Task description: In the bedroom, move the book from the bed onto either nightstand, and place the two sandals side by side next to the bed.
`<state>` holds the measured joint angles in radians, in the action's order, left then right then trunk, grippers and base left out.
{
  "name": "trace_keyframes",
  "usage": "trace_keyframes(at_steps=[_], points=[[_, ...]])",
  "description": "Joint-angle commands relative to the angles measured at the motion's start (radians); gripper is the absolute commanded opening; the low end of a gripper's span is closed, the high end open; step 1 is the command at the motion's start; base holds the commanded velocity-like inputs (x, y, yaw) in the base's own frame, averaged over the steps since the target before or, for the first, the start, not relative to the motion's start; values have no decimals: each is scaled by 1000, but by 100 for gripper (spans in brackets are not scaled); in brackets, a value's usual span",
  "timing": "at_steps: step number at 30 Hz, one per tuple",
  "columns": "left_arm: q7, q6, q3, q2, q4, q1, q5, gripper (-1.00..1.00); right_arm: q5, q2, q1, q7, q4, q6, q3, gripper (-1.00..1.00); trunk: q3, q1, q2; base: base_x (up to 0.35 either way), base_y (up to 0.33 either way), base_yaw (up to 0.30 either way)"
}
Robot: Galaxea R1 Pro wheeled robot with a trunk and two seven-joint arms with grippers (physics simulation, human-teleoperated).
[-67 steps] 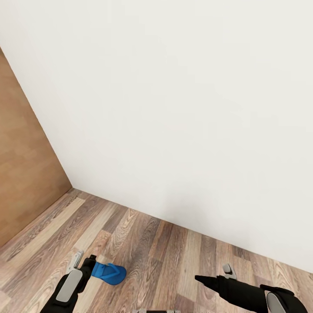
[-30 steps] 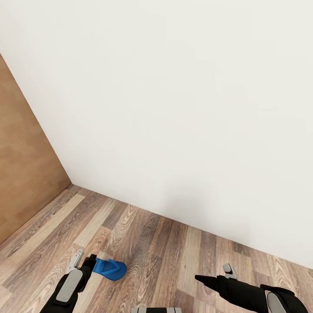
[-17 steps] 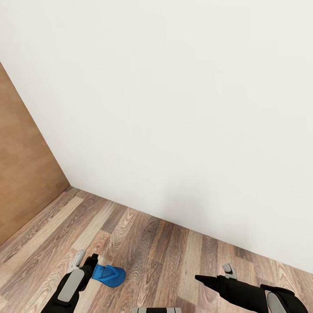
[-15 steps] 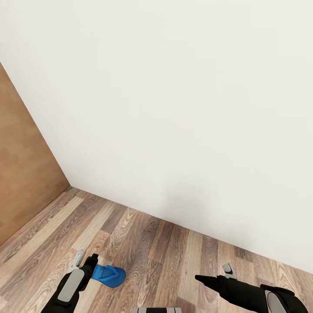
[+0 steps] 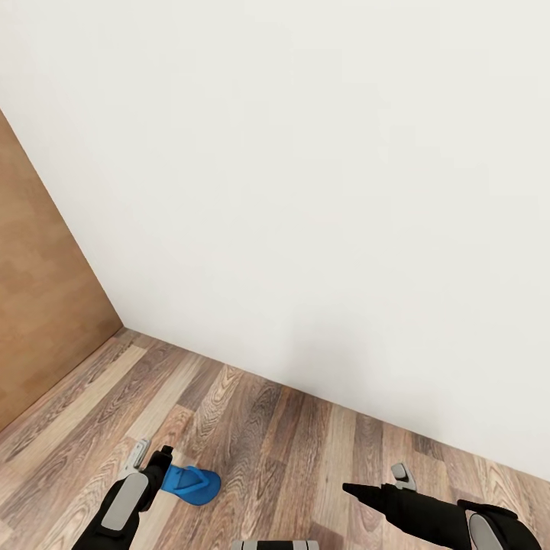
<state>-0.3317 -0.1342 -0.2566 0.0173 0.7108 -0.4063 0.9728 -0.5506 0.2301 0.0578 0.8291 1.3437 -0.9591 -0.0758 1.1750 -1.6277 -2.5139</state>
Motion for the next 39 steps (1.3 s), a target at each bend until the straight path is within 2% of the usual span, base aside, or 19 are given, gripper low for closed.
trace_keyframes(at_steps=[1, 25, 39], points=[[-4, -5, -4, 1, 2, 0, 6, 100, 1, 0, 0, 4, 0, -4, -1, 100, 1, 0, 0, 0, 0, 0], [-3, -5, -6, 1, 2, 0, 6, 100, 2, 0, 0, 4, 2, -4, -1, 100, 1, 0, 0, 0, -2, 0], [-3, -5, -4, 1, 2, 0, 6, 100, 1, 0, 0, 4, 2, -4, -1, 100, 1, 0, 0, -32, -104, 0]])
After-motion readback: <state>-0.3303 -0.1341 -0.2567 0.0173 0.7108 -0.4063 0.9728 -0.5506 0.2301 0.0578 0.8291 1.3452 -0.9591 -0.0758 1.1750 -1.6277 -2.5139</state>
